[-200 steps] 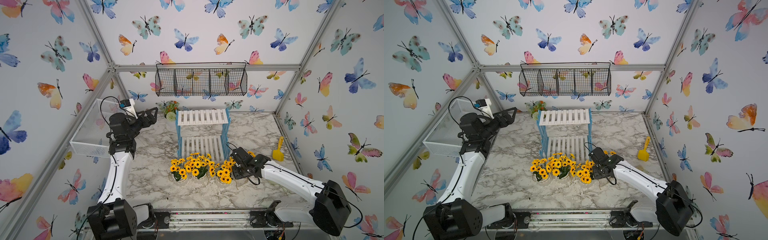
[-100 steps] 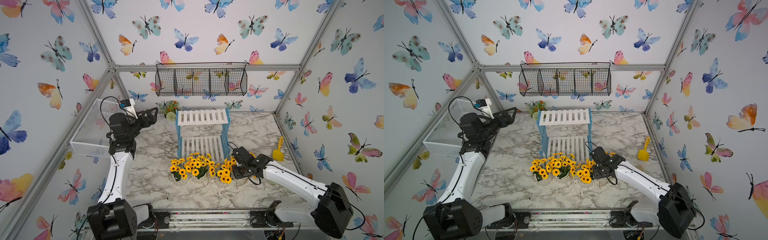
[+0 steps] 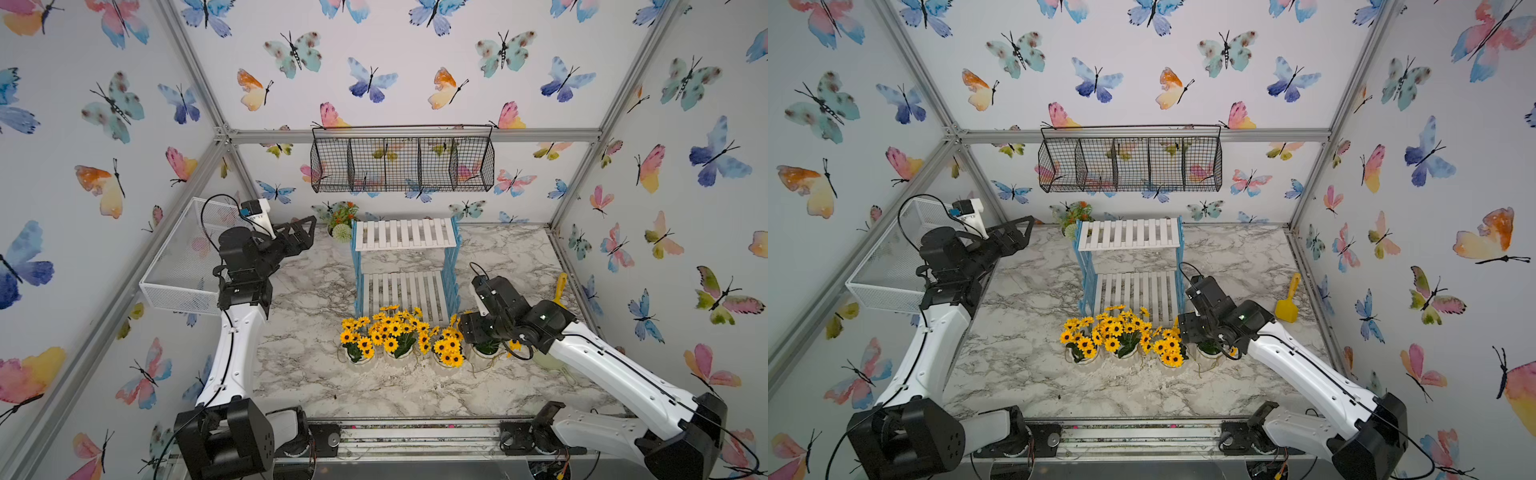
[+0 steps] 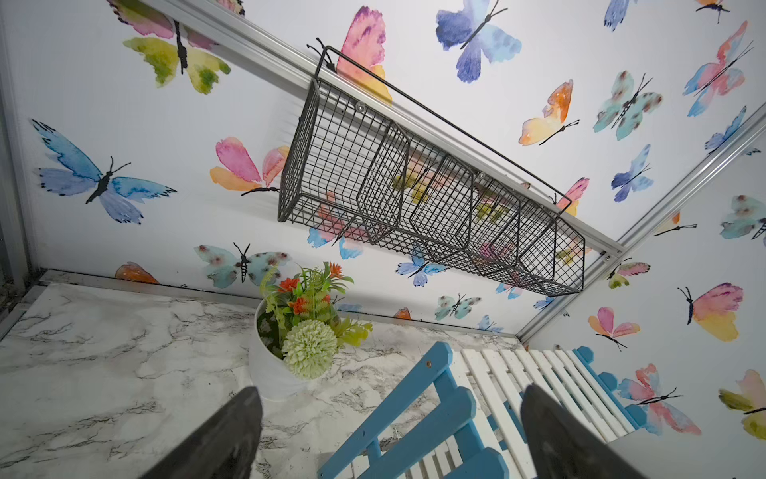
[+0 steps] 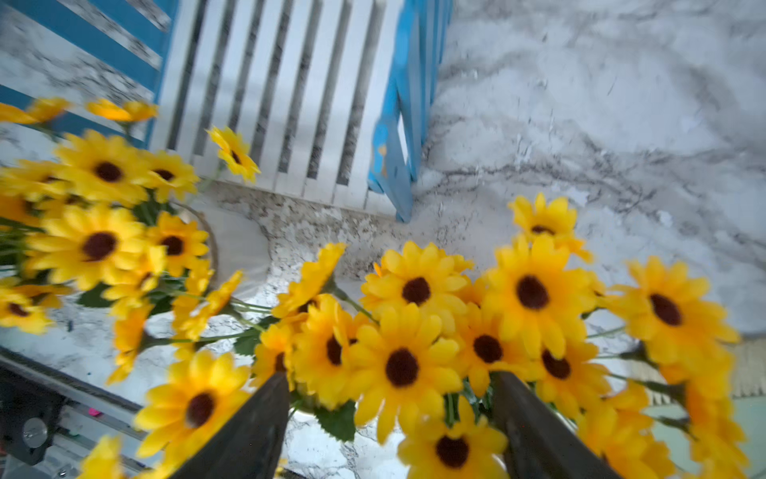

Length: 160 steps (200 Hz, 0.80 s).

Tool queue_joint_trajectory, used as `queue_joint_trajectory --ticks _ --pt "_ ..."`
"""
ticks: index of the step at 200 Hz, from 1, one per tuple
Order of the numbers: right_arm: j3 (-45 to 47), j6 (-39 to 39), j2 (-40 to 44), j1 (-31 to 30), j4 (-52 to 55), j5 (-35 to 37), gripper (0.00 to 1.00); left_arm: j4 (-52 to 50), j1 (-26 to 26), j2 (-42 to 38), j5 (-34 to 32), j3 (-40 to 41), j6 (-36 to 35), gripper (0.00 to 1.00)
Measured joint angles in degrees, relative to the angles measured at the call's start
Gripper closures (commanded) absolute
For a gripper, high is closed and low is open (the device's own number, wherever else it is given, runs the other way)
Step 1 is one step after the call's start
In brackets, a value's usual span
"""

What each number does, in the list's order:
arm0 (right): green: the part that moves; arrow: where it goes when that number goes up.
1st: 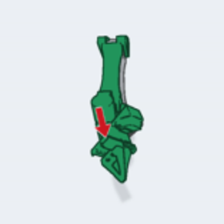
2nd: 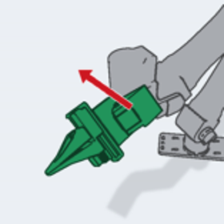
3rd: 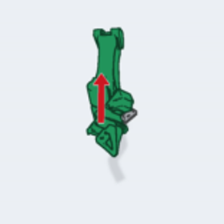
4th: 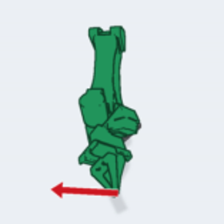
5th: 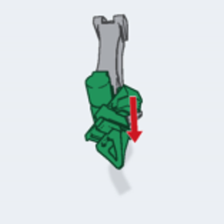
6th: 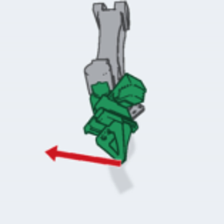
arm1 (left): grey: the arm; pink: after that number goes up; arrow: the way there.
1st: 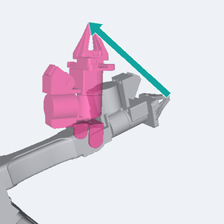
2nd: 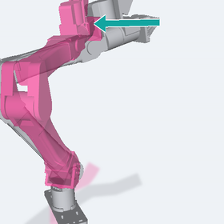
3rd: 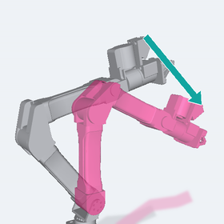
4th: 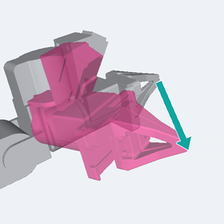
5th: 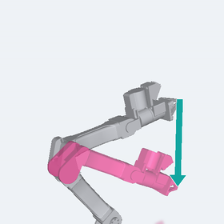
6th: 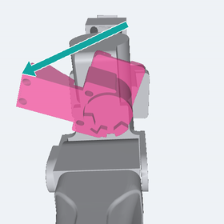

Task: Take the sunflower pots off the shelves
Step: Place the sunflower pot at the center of the board, then reset both arms

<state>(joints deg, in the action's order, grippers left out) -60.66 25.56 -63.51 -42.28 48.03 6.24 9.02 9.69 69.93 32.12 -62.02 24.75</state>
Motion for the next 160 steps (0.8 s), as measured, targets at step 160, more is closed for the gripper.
queue_joint_trajectory --ticks 160 --pt "-9.9 -13.8 -4.8 27.2 -24.9 -4.8 0.02 1.7 0.4 4.0 1.0 -5.4 0.6 0.02"
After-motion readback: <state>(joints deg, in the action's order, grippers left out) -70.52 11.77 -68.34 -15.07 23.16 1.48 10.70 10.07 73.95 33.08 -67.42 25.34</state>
